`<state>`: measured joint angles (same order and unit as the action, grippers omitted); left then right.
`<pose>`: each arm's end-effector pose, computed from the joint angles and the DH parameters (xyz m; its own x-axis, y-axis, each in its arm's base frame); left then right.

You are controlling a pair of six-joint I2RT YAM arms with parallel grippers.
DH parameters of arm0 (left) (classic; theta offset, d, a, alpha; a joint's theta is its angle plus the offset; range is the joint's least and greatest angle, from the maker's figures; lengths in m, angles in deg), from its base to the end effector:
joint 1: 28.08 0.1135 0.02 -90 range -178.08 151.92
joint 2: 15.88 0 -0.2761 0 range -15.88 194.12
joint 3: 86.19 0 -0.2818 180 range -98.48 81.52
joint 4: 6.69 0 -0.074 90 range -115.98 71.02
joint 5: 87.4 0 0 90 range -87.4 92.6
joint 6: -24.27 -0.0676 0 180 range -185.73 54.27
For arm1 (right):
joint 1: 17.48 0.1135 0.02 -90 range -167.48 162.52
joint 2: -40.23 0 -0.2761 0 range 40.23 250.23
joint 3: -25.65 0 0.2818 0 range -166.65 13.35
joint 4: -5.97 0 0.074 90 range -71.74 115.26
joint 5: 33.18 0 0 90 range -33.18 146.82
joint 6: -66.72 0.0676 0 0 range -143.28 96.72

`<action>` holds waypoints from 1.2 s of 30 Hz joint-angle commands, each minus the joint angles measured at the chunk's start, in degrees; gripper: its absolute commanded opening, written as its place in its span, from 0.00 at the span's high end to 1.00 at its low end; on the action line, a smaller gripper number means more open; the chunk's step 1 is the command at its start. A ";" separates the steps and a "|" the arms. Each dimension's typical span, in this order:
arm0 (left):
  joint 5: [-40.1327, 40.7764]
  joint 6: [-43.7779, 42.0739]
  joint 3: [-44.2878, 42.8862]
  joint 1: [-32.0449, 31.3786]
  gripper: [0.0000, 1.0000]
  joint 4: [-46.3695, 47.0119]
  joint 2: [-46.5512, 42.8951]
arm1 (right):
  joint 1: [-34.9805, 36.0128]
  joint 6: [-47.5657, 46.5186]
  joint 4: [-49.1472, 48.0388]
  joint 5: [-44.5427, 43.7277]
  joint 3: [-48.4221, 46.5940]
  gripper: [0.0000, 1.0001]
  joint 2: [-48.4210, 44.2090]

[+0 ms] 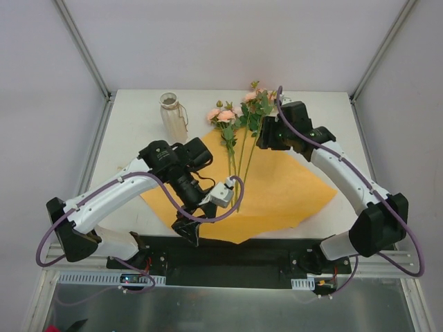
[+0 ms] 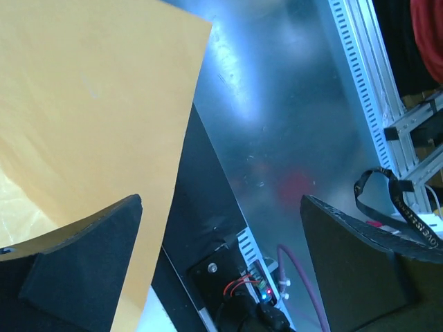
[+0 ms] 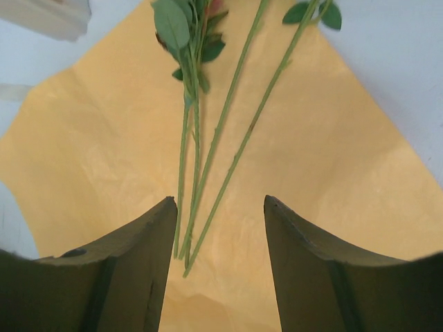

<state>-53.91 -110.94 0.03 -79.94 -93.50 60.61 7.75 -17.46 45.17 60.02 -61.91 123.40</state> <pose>0.1184 -0.2421 0.3614 0.0283 0.5981 -0.8010 0.8433 -0.4445 -0.3021 0.3460 0.1672 0.3284 -0.5611 -0.1525 -0.8136 -0.4123 0.9038 0.1150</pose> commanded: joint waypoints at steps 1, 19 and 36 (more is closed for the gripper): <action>0.43 -2.09 -4.97 -0.35 0.01 -6.43 0.68 | 2.97 -0.46 3.31 -5.11 2.75 0.43 -4.51; 17.27 20.32 -0.10 57.11 0.01 17.29 0.24 | 9.31 -7.21 3.85 -5.93 -13.31 0.43 11.20; 36.39 30.97 9.95 66.62 0.04 32.51 8.76 | 10.27 -15.40 -3.45 -6.63 -18.35 0.55 33.54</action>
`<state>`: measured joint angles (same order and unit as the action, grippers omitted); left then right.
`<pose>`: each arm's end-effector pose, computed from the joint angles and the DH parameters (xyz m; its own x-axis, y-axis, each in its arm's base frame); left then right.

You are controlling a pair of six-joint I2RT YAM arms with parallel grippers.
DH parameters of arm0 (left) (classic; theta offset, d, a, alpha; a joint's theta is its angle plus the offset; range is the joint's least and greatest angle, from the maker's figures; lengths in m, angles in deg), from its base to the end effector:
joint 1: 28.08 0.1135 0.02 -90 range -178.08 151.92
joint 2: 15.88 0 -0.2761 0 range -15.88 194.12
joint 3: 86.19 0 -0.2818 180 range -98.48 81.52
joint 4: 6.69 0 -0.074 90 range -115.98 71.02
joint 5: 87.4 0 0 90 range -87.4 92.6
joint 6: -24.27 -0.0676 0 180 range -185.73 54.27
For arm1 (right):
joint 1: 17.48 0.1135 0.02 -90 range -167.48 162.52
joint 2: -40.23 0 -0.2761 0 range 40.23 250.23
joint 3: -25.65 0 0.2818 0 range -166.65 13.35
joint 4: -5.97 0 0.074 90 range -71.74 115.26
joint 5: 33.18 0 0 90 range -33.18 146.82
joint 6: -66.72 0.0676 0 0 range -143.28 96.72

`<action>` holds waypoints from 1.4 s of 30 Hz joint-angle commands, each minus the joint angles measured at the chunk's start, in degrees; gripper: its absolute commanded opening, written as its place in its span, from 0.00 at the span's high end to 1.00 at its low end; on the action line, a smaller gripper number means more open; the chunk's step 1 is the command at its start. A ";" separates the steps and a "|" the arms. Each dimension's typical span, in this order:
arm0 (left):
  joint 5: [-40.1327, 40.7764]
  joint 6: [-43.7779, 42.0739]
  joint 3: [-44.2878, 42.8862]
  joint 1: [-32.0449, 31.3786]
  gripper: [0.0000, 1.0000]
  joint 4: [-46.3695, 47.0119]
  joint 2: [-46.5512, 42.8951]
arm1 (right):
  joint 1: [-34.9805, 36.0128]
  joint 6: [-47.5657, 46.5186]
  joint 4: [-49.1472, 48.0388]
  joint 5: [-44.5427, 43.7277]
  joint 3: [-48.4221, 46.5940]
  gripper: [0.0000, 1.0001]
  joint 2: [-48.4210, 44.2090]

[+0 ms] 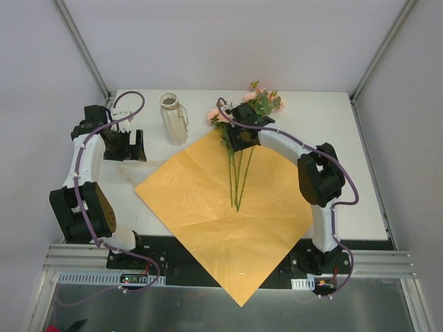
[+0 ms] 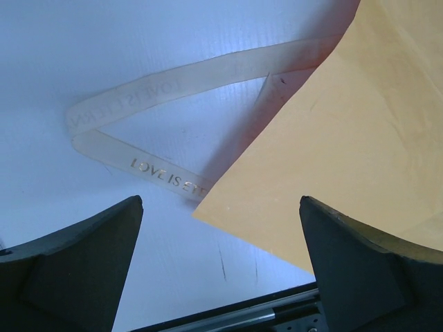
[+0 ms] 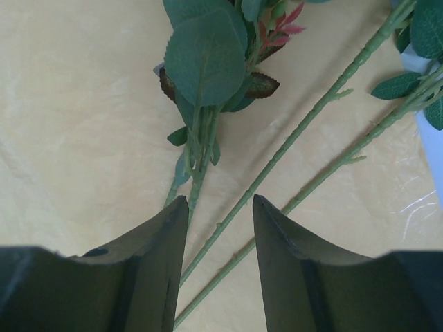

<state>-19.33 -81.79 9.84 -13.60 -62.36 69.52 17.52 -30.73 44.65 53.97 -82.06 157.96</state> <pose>0.3489 0.0640 0.2669 -0.7911 0.0608 -0.6087 0.1908 0.9699 -0.1511 0.4274 0.2951 0.2025 -0.5394 -0.5358 -0.6496 -0.6212 0.7740 -0.1226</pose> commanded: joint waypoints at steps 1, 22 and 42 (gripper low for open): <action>1.72 1.82 0.05 0.29 0.04 1.28 -0.24 | 0.59 -2.14 -3.53 -0.75 2.25 0.56 -0.93; 3.65 0.15 1.54 0.20 0.04 1.71 -0.85 | 1.91 1.20 -2.75 -0.66 -0.03 0.70 6.72; 3.91 -0.65 1.01 0.20 0.03 1.54 -2.96 | 2.70 7.26 -9.60 -3.13 4.54 0.99 -16.91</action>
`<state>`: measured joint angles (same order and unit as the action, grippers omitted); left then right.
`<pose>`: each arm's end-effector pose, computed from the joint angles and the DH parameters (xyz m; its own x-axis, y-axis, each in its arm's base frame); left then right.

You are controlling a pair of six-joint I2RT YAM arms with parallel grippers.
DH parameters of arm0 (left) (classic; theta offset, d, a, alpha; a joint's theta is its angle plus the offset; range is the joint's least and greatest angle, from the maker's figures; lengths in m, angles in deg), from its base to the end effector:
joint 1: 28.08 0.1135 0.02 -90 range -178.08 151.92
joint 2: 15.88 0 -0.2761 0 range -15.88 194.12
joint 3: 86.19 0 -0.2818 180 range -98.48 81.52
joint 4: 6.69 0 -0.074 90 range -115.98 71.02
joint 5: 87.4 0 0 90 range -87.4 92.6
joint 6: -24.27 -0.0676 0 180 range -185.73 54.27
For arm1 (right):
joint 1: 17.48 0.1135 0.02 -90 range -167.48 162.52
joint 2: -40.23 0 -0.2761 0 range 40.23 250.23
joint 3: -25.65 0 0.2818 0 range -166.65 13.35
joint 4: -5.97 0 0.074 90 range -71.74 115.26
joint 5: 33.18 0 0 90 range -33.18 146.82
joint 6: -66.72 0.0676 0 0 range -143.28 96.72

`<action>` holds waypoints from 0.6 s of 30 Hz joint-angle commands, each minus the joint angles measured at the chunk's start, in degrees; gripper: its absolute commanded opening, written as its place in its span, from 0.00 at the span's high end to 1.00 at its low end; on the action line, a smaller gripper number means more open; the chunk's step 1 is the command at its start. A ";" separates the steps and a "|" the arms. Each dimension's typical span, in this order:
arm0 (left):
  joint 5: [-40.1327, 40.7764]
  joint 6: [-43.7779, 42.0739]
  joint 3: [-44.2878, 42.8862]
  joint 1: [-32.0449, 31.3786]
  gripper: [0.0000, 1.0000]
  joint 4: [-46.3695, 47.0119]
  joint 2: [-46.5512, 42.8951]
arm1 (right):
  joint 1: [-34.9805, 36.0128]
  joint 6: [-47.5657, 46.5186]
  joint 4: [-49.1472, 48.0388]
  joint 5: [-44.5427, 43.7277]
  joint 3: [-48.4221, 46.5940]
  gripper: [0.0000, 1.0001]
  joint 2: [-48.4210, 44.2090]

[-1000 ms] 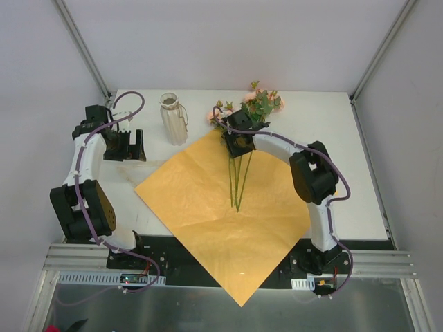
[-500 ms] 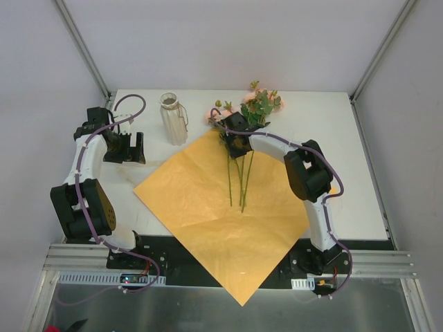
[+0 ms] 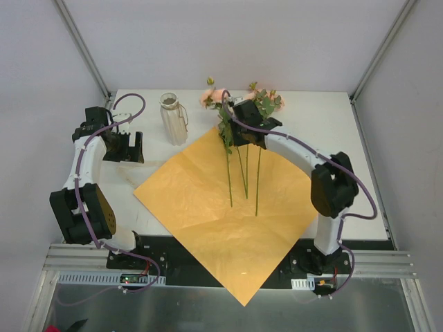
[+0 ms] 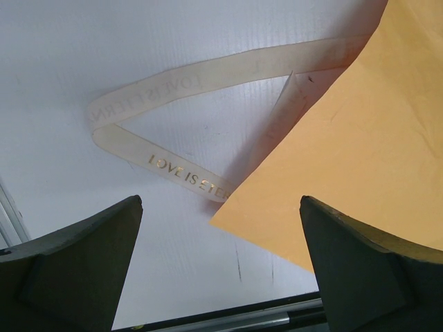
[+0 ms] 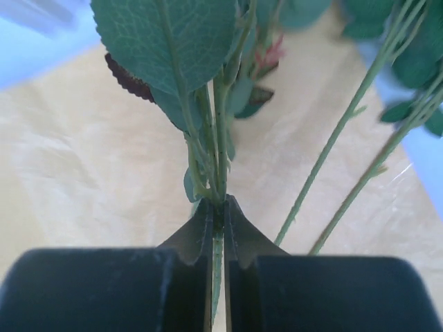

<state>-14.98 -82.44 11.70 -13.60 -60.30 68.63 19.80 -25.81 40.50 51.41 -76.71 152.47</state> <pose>0.3464 0.0684 0.2617 -0.7904 0.0790 -0.6074 0.1591 0.9841 -0.0791 0.4041 0.2996 0.2218 -0.5320 -0.4602 -0.7107 -0.5735 0.8134 -0.0974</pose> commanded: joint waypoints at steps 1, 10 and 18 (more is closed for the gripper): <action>-0.69 0.10 -0.58 0.11 0.02 -0.52 -2.24 | 0.43 2.35 -6.32 -0.65 -0.82 0.99 -12.57; -0.70 0.89 -0.75 0.20 0.02 -0.52 -2.16 | 3.24 1.38 -25.54 0.91 -2.54 0.99 -21.64; -3.60 3.43 -2.42 0.99 0.01 -1.66 -2.07 | 4.64 -3.43 -55.90 14.36 -21.43 0.99 -5.59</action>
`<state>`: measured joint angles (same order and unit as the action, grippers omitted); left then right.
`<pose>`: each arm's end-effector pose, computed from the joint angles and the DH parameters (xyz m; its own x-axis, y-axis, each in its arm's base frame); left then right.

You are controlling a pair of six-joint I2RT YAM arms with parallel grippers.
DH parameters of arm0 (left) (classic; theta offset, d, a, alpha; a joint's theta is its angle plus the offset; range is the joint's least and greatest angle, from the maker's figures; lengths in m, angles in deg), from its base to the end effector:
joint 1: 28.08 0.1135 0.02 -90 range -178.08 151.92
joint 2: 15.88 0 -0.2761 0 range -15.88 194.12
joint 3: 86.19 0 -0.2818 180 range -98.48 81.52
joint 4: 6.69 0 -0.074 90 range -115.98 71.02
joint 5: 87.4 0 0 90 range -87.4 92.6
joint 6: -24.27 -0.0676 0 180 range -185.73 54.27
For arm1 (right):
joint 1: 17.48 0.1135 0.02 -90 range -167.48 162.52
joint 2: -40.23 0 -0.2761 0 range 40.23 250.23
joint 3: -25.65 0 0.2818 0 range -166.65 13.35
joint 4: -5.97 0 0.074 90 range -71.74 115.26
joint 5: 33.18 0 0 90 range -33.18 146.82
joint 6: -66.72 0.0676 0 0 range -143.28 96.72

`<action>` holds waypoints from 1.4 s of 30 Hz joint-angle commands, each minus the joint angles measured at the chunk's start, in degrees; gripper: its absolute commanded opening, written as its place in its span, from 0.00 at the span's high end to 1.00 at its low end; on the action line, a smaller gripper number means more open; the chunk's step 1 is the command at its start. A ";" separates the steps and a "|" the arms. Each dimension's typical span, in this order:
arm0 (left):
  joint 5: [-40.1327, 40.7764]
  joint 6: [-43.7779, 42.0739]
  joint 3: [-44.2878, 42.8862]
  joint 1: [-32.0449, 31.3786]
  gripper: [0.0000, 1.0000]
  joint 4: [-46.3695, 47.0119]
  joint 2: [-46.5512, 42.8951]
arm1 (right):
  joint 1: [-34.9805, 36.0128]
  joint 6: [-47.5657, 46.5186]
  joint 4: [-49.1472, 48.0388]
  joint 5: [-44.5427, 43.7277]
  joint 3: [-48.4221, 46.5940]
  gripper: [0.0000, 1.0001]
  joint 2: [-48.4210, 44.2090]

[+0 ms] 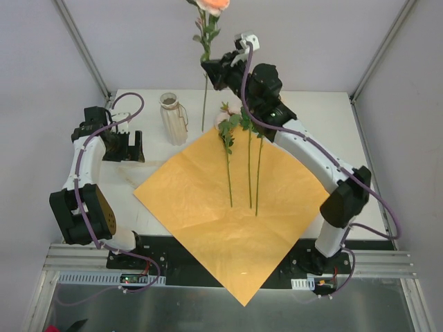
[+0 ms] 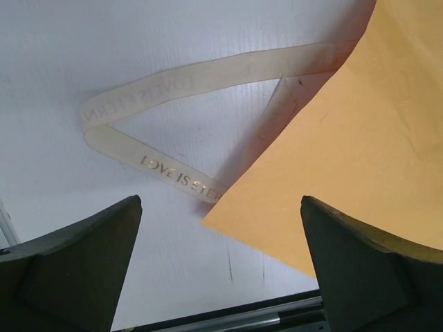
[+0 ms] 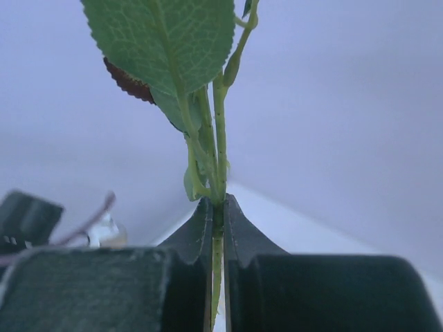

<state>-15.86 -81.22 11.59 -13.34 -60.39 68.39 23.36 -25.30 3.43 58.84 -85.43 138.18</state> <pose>0.3457 0.0688 0.2640 -0.7888 0.0544 -0.6123 0.1470 0.9839 -0.1019 0.3532 0.3085 0.4892 0.2282 0.1507 -0.9619 -0.6716 0.7396 -0.0435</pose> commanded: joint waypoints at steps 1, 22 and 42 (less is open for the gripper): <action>-2.90 2.30 -2.31 1.07 0.01 -1.66 -1.83 | 1.43 -5.00 -19.79 7.64 -15.88 0.99 10.92; -11.33 -0.86 -1.35 3.98 0.01 -3.68 -3.32 | 3.46 -14.77 -31.66 6.68 -37.53 1.00 34.05; -12.48 -1.48 -0.65 4.33 0.01 -4.30 -3.41 | 6.27 -10.11 -10.58 4.04 -37.97 0.99 38.81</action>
<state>-26.96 -81.81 10.48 -9.60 -63.36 65.65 28.45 -38.46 -11.98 63.94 -121.75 178.22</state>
